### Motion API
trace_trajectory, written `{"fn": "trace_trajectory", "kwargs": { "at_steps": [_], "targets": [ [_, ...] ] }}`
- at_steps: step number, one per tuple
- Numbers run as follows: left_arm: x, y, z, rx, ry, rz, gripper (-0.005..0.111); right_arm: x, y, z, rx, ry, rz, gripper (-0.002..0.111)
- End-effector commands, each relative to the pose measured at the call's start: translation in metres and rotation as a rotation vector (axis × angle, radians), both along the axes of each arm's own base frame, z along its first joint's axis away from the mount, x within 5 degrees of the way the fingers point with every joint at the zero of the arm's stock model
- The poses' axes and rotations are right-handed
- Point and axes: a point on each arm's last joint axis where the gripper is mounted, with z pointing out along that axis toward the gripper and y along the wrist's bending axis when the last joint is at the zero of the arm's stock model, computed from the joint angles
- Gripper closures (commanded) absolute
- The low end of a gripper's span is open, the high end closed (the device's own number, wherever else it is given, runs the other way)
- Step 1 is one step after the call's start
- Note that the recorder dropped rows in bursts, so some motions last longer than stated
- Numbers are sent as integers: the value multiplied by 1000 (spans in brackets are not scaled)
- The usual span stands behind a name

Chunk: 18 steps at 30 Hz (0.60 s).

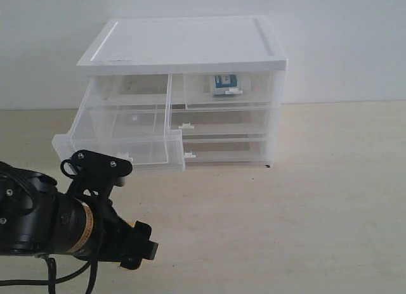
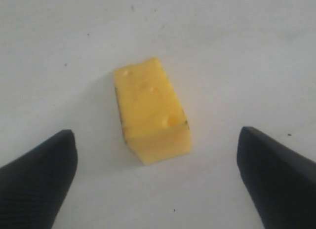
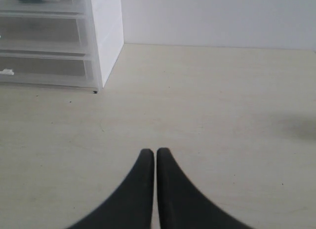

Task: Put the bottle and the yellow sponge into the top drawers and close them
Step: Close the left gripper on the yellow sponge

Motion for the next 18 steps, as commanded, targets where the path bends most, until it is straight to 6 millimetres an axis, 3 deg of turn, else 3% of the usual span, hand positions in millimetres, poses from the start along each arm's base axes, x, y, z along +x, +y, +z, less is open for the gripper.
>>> {"fn": "trace_trajectory", "kwargs": {
  "at_steps": [1, 10, 18],
  "targets": [
    [1, -3, -17, 16, 40, -15, 26, 0, -1, 1, -5, -13, -7, 108],
    [10, -8, -11, 2, -20, -7, 27, 0, -1, 1, -5, -13, -7, 108],
    [11, -8, -19, 11, -5, 5, 40, 0, -1, 1, -5, -13, -7, 108]
  ]
}}
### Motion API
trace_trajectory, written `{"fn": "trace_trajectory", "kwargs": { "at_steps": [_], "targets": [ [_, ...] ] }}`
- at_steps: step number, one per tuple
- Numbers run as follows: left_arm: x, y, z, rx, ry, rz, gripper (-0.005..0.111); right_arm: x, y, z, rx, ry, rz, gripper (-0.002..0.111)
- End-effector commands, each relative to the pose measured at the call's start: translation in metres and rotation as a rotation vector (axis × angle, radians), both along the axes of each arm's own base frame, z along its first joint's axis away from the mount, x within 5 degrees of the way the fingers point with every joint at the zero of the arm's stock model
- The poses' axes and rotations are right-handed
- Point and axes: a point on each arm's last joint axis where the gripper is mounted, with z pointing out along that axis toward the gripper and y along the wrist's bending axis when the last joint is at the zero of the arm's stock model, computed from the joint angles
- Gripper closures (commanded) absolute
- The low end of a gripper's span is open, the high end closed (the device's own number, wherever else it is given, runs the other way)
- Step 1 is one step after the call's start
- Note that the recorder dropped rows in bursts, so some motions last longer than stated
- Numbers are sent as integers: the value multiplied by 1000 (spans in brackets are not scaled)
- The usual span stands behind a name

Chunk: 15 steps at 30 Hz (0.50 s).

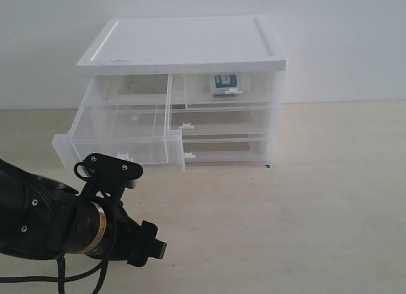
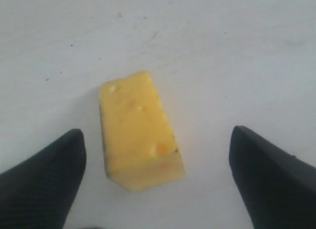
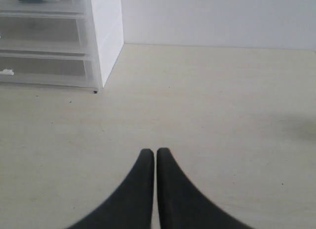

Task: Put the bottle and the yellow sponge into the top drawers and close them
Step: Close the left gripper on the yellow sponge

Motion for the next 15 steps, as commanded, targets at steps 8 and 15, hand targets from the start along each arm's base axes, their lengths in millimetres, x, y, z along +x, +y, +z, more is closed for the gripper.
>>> {"fn": "trace_trajectory", "kwargs": {
  "at_steps": [8, 15],
  "targets": [
    [3, 0, -9, 47, -2, -35, 92, 0, -1, 1, -5, -13, -7, 108],
    [5, 3, 9, 69, -78, -60, 103, 0, -1, 1, -5, -13, -7, 108]
  ]
}}
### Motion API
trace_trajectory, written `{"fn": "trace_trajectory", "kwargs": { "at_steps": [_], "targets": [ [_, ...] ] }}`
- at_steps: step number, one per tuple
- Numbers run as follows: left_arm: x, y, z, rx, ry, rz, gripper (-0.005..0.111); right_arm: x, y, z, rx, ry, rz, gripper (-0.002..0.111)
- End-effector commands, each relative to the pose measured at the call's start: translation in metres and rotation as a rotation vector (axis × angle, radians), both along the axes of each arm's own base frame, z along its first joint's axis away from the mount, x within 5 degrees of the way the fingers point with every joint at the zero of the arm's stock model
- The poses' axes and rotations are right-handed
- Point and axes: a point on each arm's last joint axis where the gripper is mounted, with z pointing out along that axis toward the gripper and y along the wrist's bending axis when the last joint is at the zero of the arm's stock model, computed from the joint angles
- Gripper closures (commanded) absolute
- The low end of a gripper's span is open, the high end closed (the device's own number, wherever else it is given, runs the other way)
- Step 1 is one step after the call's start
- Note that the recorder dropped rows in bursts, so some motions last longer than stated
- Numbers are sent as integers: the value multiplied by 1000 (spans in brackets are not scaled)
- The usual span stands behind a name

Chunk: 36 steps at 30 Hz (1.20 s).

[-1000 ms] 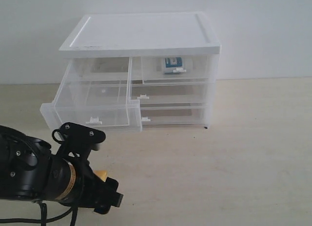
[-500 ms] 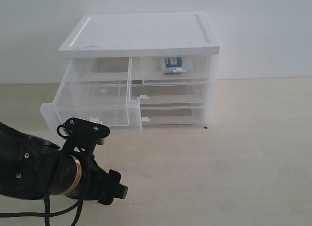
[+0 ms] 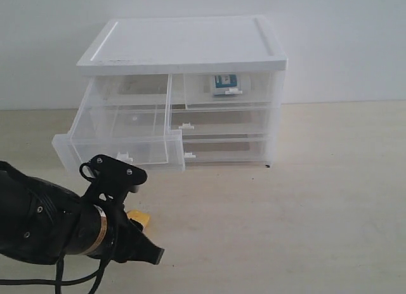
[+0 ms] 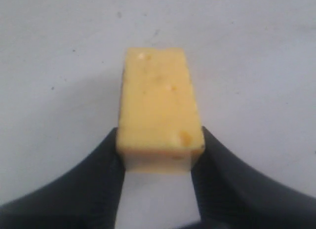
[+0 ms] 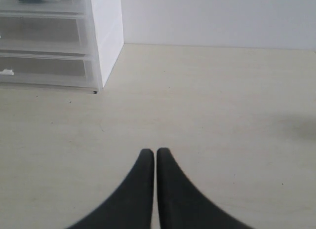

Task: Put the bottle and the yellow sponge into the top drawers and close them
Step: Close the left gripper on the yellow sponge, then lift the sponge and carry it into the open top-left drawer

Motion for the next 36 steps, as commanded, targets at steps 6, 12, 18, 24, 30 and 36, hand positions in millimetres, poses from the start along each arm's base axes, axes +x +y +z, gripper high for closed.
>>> {"fn": "trace_trajectory", "kwargs": {
  "at_steps": [6, 12, 18, 24, 30, 36],
  "targets": [
    [-10, 4, 24, -50, -32, -58, 103, 0, -1, 1, -5, -13, -7, 108],
    [-29, 14, 30, -59, 30, -84, 103, 0, -1, 1, -5, -13, -7, 108],
    [-43, 14, 53, -113, 52, -185, 103, 0, -1, 1, -5, -13, -7, 108],
    [-56, 18, 98, -204, -74, -292, 103, 0, -1, 1, -5, -13, -7, 108],
    [-59, 21, 151, -295, -268, -338, 103, 0, -1, 1, -5, -13, -7, 108],
    [-48, 13, 182, -302, -398, -385, 103, 0, -1, 1, -5, -13, -7, 108]
  ]
}}
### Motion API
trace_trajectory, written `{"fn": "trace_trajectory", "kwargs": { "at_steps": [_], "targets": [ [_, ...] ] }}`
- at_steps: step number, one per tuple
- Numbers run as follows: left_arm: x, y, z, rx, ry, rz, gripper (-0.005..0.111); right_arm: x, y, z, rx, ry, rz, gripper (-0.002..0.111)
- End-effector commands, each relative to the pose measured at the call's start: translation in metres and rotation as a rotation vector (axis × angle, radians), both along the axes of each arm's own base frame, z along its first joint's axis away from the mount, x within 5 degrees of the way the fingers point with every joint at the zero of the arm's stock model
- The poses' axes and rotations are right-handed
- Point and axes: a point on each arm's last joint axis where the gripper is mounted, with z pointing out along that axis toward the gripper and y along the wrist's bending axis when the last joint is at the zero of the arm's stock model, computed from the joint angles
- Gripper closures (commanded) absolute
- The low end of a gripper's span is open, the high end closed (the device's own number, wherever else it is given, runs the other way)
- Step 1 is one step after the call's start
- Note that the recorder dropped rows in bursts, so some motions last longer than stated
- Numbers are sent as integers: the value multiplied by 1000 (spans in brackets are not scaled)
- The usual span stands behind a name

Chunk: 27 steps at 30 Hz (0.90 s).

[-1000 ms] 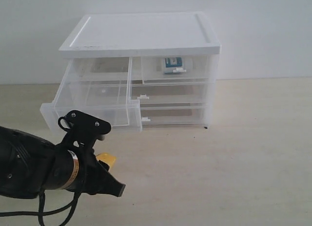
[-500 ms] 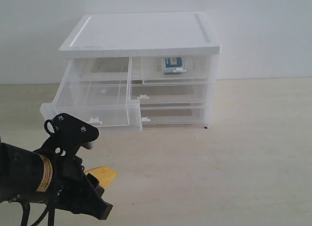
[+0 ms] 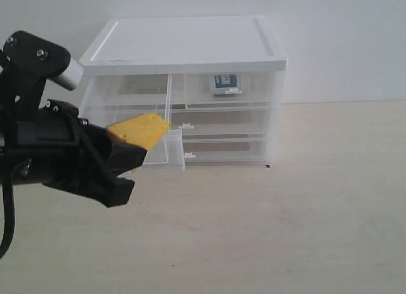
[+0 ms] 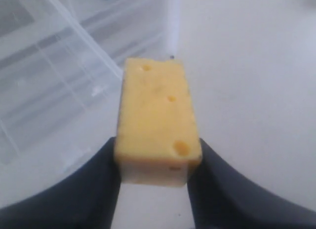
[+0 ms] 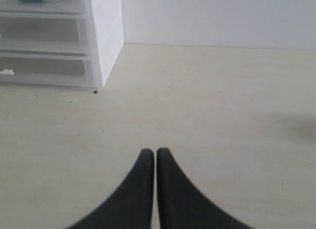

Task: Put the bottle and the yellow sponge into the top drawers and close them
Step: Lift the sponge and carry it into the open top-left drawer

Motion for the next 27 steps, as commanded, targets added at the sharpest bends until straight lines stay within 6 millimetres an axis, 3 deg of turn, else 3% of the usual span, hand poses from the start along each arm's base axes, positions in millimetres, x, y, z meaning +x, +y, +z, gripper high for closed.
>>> {"fn": "trace_trajectory", "kwargs": {
  "at_steps": [1, 10, 17, 27],
  "targets": [
    [10, -6, 19, 6, -99, -28, 103, 0, -1, 1, -5, -13, -7, 108],
    [61, 5, 26, 129, -83, 103, 103, 0, -1, 1, -5, -13, -7, 108],
    [101, 9, 4, 175, 25, 206, 103, 0, -1, 1, -5, -13, -7, 108],
    [141, -6, -17, 160, 96, 332, 103, 0, -1, 1, -5, -13, -7, 108]
  ]
}}
